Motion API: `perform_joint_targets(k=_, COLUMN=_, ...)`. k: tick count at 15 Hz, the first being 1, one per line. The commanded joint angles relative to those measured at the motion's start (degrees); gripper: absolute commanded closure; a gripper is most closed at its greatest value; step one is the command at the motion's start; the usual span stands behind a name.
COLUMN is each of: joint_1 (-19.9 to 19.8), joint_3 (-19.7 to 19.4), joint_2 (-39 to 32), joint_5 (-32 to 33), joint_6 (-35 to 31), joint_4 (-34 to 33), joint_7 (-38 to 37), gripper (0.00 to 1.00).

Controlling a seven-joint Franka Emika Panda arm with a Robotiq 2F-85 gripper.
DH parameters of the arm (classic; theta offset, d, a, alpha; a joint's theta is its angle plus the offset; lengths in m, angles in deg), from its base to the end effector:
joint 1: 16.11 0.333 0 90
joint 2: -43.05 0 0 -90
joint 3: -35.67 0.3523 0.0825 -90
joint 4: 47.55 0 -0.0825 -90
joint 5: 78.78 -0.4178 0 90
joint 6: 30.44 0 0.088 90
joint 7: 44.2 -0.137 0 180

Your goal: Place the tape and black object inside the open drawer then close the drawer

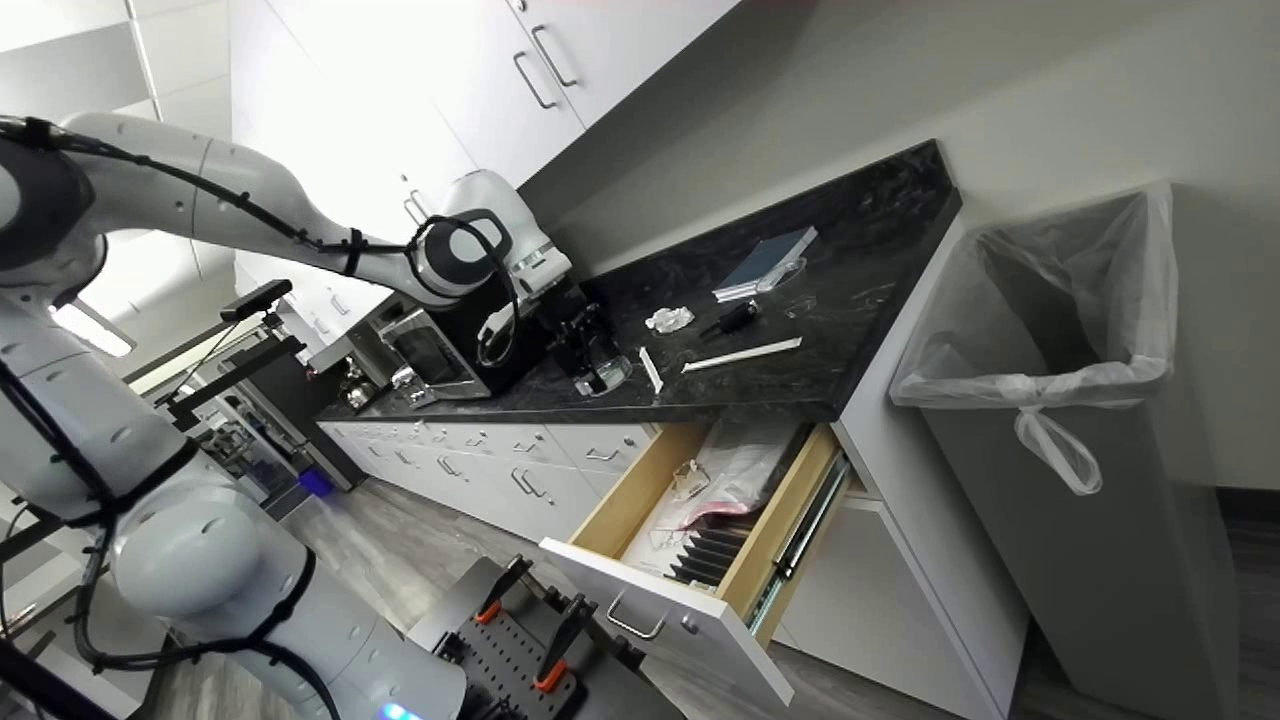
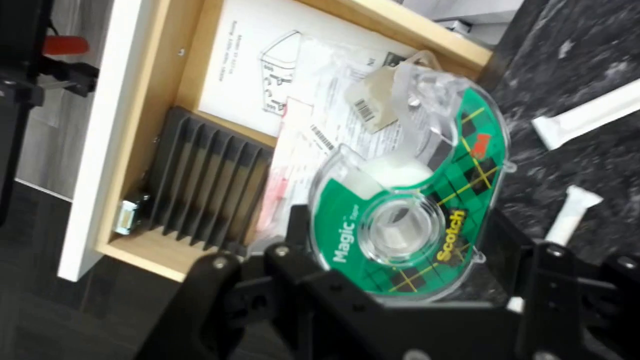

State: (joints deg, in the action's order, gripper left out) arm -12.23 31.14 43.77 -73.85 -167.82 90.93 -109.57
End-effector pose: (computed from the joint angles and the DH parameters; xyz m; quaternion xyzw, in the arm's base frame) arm 0.5071 -0.0081 0.2949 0.8551 -0.5177 0.0125 0.0259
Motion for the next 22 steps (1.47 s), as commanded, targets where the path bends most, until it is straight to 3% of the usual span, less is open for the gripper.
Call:
perform_joint_targets(k=1, joint_1=-3.0, joint_3=1.3, joint_2=1.3, joint_5=0.0, joint_6=-0.5, joint_4=2.0, joint_7=0.9, gripper=0.17)
perform_joint_targets(k=4, joint_1=-4.3, joint_3=1.0, joint_2=3.2, joint_5=-0.1, joint_6=-1.1, joint_4=4.4, joint_7=1.4, gripper=0.17)
perform_joint_targets(k=5, joint_1=-4.2, joint_3=1.1, joint_2=3.3, joint_5=-0.1, joint_6=-1.1, joint_4=4.4, joint_7=1.4, gripper=0.42)
perform_joint_targets(k=11, joint_1=-5.6, joint_3=0.9, joint_2=-1.8, joint_5=1.3, joint_6=-5.7, joint_4=6.1, joint_7=-0.5, gripper=0.42)
perform_joint_targets(k=15, joint_1=-5.9, joint_3=-0.1, joint_2=-8.3, joint_5=0.9, joint_6=-13.6, joint_4=7.0, joint_7=-0.2, gripper=0.42)
perform_joint_targets(k=19, joint_1=-3.4, joint_3=-1.9, joint_2=-17.9, joint_5=2.0, joint_6=-24.2, joint_4=6.2, joint_7=-1.7, gripper=0.42)
perform_joint_targets(k=22, joint_1=-1.0, joint_3=-3.0, joint_2=-24.0, joint_5=-1.1, joint_6=-29.9, joint_4=5.1, joint_7=0.0, gripper=0.42)
